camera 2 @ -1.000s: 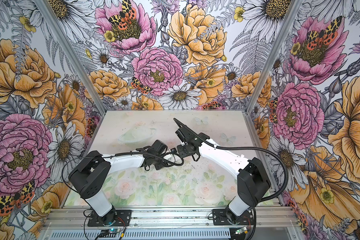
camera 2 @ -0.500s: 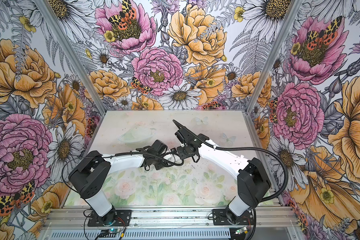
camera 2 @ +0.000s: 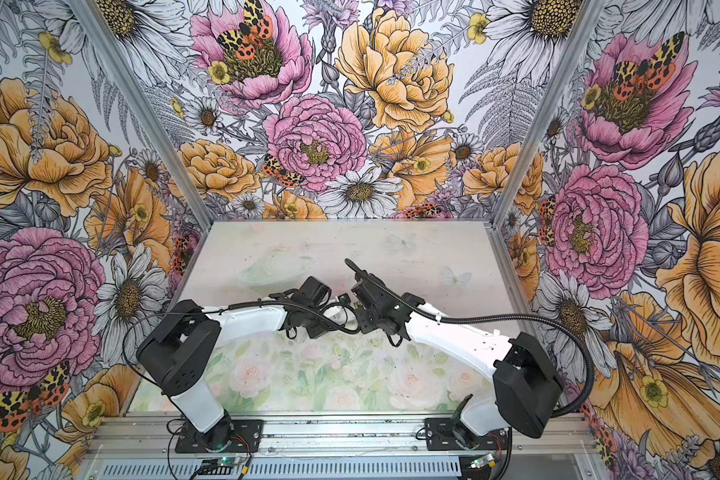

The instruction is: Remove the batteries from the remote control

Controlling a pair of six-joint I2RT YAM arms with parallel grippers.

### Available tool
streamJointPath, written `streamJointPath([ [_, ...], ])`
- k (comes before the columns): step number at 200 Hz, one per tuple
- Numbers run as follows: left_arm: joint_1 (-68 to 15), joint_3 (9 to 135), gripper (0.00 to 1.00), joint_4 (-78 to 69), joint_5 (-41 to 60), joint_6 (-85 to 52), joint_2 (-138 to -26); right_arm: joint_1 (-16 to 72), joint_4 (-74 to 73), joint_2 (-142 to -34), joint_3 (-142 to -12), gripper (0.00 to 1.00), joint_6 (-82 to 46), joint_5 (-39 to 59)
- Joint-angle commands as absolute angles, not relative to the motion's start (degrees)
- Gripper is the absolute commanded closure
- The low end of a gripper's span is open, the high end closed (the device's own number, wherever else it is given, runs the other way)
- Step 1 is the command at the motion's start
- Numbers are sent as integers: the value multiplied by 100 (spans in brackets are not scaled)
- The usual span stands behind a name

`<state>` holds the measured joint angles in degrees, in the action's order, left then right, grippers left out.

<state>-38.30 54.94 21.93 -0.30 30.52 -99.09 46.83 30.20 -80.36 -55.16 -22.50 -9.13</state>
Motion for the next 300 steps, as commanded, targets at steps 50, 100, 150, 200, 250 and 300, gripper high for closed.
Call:
streamJointPath([
  [50,-3400,6061,100,3233,1368,3333,-10378,5364,374,-7827,-3902,100,-2258,-945],
  [100,-3377,6111,100,3315,1488,3380,-10595,5395,-239,-7856,-3522,100,-2455,-1464],
  [150,-3375,6136,100,3357,1503,3396,-10630,5407,-894,-7687,-3114,100,-2378,-1822],
  [200,-3384,6142,100,3371,1520,3411,-10627,5407,-1408,-7636,-2826,100,-2365,-1908],
  [250,-3377,6140,100,3393,1548,3440,-10632,5406,-1871,-7866,-2780,100,-2366,-1881],
  [300,-3367,6192,100,3440,1583,3446,-10684,5408,-2490,-7902,-2654,100,-2344,-1854],
])
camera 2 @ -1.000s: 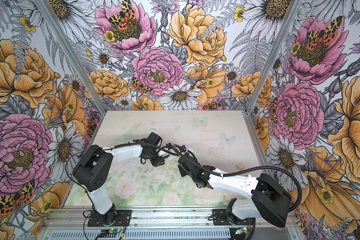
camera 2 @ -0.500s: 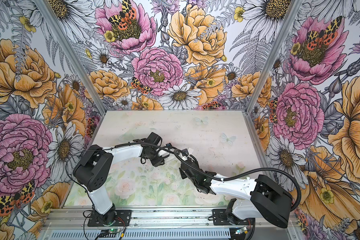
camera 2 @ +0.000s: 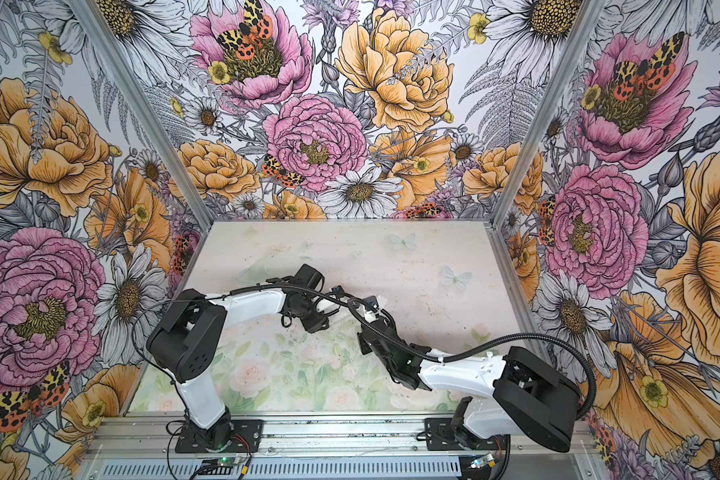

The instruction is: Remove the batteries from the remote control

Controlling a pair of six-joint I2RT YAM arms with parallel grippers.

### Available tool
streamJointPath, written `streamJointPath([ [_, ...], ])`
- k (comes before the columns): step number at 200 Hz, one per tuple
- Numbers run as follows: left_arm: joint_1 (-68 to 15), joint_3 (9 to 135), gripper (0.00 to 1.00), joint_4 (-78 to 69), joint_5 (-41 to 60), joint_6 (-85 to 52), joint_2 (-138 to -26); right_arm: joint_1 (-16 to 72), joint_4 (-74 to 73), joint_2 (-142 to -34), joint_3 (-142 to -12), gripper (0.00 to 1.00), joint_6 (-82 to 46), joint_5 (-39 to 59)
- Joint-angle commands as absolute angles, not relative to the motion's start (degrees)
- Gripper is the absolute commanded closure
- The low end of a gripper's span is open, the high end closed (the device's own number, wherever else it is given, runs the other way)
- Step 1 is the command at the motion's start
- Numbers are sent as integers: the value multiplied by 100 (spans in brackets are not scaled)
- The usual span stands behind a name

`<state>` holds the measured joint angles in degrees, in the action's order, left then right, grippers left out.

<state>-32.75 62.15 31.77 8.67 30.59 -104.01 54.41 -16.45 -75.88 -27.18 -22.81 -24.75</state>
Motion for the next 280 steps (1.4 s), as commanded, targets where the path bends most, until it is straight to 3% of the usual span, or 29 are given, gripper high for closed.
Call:
streamJointPath([
  [1,-3367,6194,100,3443,1578,3446,-10686,5411,-2497,-7901,-2650,100,-2341,-1850],
  [146,-3253,6291,100,3543,1753,3454,-10746,5614,-4151,-8537,-1915,100,-2826,-1806],
  [235,-3242,6285,100,3557,1786,3474,-10734,5926,-5376,-8921,-1837,100,-2236,-2066],
  [280,-3264,6318,100,3551,1709,3433,-10789,5926,-5280,-8677,-2041,100,-1850,-2071],
])
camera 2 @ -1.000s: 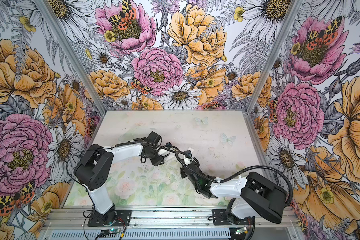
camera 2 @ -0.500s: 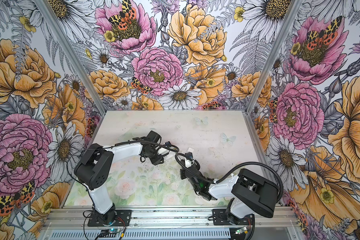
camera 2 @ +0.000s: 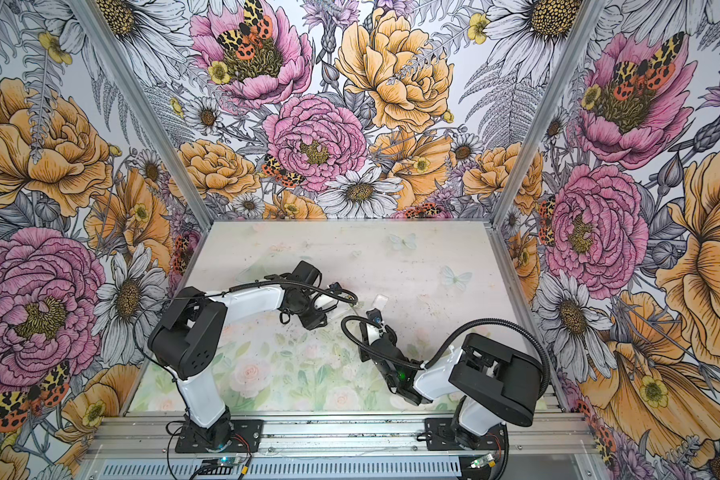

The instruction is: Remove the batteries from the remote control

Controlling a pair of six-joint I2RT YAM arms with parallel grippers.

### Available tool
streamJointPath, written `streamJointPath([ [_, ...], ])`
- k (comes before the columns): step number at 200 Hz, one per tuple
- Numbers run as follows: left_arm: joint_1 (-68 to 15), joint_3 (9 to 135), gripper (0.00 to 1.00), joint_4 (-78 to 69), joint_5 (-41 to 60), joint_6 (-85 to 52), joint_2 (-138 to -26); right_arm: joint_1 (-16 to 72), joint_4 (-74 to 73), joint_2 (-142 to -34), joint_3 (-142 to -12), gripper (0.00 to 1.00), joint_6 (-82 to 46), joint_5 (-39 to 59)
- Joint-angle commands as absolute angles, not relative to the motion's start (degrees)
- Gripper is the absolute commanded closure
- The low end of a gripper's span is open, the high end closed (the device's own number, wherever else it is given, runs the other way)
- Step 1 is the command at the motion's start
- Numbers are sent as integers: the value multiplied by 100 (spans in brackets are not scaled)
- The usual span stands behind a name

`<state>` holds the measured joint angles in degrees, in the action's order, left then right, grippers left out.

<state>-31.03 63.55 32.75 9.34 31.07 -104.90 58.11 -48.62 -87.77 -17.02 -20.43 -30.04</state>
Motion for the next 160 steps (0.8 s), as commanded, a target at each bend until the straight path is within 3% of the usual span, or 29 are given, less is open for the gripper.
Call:
streamJointPath([
  [1,-3262,6314,100,3555,1707,3430,-10791,5925,-5277,-8676,-2045,100,-1839,-2077],
  [131,-3316,6416,100,3564,1491,3323,-10933,5899,-4997,-8273,-2046,100,-1612,-2346],
  [160,-3314,6415,100,3560,1456,3297,-10915,5827,-3710,-7695,-2082,100,-1747,-2646],
])
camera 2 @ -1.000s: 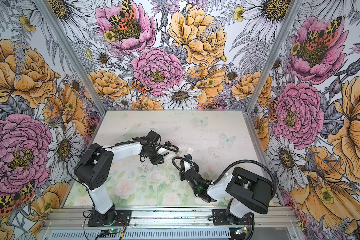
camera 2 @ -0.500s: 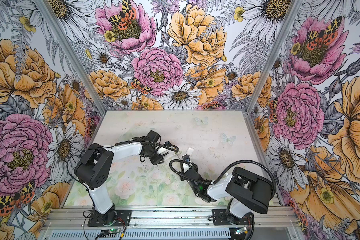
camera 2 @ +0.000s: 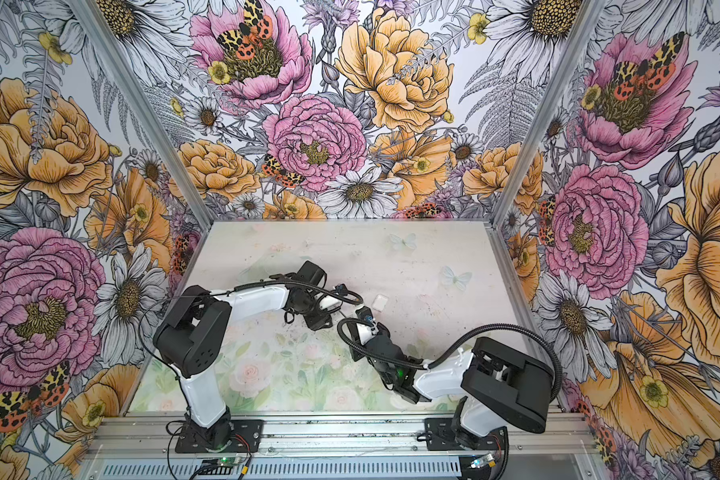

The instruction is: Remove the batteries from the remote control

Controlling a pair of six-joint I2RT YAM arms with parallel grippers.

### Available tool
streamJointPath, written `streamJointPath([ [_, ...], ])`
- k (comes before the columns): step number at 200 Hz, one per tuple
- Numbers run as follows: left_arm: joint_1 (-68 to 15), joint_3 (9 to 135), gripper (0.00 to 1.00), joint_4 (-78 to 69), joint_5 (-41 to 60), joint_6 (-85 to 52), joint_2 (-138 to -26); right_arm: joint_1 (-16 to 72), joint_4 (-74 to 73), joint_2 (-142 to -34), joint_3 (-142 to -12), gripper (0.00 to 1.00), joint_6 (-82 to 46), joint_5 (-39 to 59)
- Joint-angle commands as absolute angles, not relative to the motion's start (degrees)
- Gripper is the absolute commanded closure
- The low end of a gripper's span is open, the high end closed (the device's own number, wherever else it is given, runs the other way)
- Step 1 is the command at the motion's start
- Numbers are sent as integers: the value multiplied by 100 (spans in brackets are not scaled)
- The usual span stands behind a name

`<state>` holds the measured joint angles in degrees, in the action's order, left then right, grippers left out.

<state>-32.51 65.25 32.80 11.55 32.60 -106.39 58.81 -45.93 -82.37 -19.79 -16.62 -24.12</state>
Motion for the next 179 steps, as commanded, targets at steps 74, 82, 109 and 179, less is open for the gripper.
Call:
streamJointPath([
  [74,-3568,6000,100,3167,1045,3277,-10575,4667,438,-5670,-2749,100,-1943,-1552],
  [82,-3606,5931,100,3114,1007,3295,-10516,4499,747,-5549,-2891,100,-1900,-1152],
  [109,-3730,5803,100,3055,967,3378,-10487,3898,1836,-5651,-3542,100,-1888,-99],
  [179,-3879,5745,100,3058,906,3487,-10485,3577,3115,-7160,-5161,100,-2175,813],
])
